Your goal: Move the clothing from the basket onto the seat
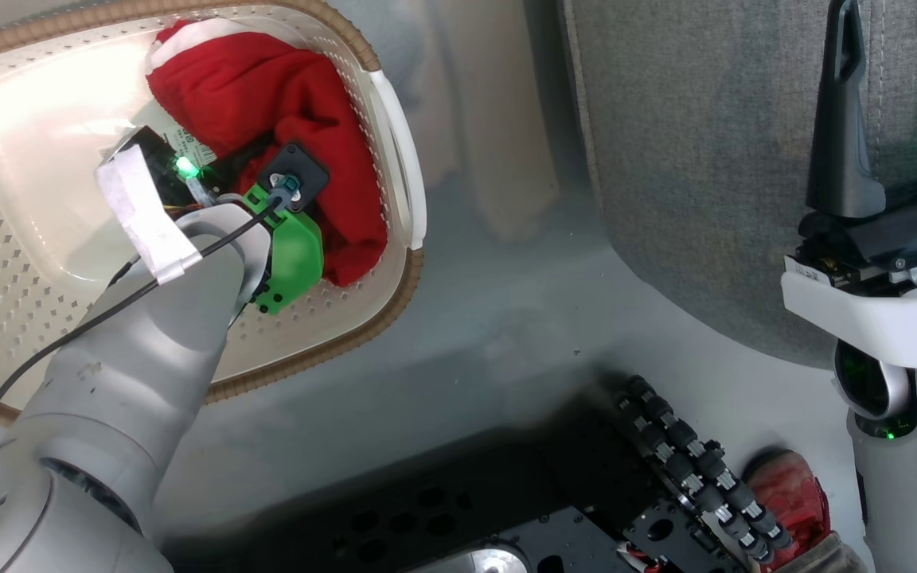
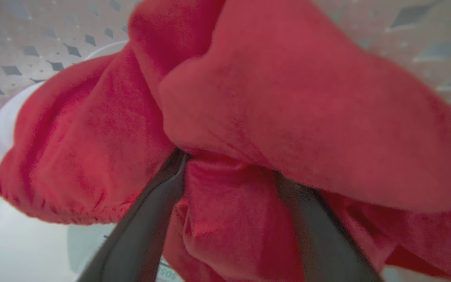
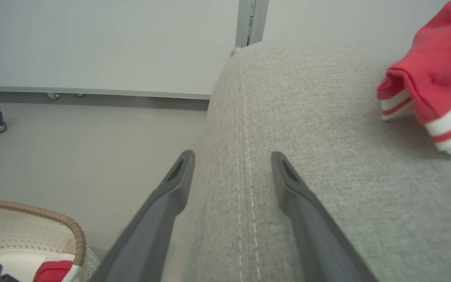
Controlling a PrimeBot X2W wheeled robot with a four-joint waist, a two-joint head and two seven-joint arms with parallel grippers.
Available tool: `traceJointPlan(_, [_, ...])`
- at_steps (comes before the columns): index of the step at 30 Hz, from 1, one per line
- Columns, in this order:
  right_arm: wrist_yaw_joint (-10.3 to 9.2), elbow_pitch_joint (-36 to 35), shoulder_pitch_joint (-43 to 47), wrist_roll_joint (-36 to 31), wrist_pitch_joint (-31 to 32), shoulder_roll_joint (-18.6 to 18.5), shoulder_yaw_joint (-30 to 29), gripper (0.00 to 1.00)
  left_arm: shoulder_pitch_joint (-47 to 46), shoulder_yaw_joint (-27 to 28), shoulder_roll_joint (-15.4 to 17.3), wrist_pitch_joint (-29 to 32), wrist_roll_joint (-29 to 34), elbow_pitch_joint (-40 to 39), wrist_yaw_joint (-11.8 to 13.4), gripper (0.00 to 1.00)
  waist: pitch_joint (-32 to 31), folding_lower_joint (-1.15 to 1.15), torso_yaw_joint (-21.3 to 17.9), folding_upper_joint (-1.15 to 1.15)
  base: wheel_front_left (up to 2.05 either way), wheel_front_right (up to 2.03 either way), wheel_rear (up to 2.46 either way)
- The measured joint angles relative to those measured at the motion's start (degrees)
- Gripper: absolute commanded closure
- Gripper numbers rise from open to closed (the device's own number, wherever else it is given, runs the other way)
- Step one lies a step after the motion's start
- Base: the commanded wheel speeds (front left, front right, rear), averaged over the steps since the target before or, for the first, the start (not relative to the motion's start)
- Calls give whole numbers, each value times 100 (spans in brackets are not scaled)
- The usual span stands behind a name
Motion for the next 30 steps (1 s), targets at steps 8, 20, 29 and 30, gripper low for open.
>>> traceJointPlan(8, [0, 25, -5, -10, -1, 36, 36, 0, -81, -7, -4, -226, -16, 21, 82, 100, 6, 0, -15, 0, 0, 0, 0])
traceJointPlan(20, [0, 271, -147, -11, 0, 124, 142, 0, 761, 831, 286, -309, -466, -1333, 474, 100, -590, 0, 92, 0, 0, 0, 0])
traceJointPlan(29, [0, 523, 318, 5, 0, 135, 42, 0, 2193, 1726, 363, -308, -586, -2420, 624, 100, -1741, -1, 276, 0, 0, 0, 0])
traceJointPlan(30, [0, 546, 374, 13, 0, 130, 41, 0, 2293, 1801, 352, -309, -563, -2494, 622, 100, -1861, -1, 297, 0, 0, 0, 0])
